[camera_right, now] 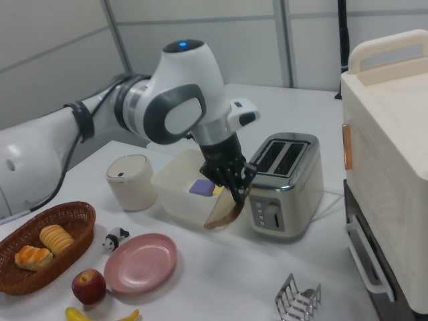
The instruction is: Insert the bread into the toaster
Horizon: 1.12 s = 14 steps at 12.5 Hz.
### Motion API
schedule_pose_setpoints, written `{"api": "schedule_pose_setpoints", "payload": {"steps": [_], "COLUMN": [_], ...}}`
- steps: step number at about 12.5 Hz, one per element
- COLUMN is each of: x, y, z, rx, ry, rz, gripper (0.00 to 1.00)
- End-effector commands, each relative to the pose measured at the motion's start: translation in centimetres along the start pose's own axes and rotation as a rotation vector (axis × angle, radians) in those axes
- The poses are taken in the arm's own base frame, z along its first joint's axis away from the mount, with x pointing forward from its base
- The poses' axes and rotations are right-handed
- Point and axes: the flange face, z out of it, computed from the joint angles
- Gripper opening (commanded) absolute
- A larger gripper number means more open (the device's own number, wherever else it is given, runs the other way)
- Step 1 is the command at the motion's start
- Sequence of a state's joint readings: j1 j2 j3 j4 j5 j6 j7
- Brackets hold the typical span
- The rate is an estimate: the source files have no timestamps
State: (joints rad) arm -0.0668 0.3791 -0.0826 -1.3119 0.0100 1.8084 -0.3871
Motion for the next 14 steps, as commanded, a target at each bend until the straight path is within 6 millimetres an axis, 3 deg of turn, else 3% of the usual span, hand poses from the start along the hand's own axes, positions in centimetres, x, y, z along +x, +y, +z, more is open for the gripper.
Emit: {"api": "schedule_pose_setpoints", "payload": {"steps": [1, 5, 14], "x": [-0.8, -0.4, 0.8], "y": [0.1, 1.1, 4.1], "z": [-4.2, -8.5, -11.4], "rx": [-0.051, -0.131, -0.226], "ry": [0.025, 0.111, 0.375], "rz": [-0.003, -0.002, 0.139], "gripper": [0.00, 0.00, 0.00]}}
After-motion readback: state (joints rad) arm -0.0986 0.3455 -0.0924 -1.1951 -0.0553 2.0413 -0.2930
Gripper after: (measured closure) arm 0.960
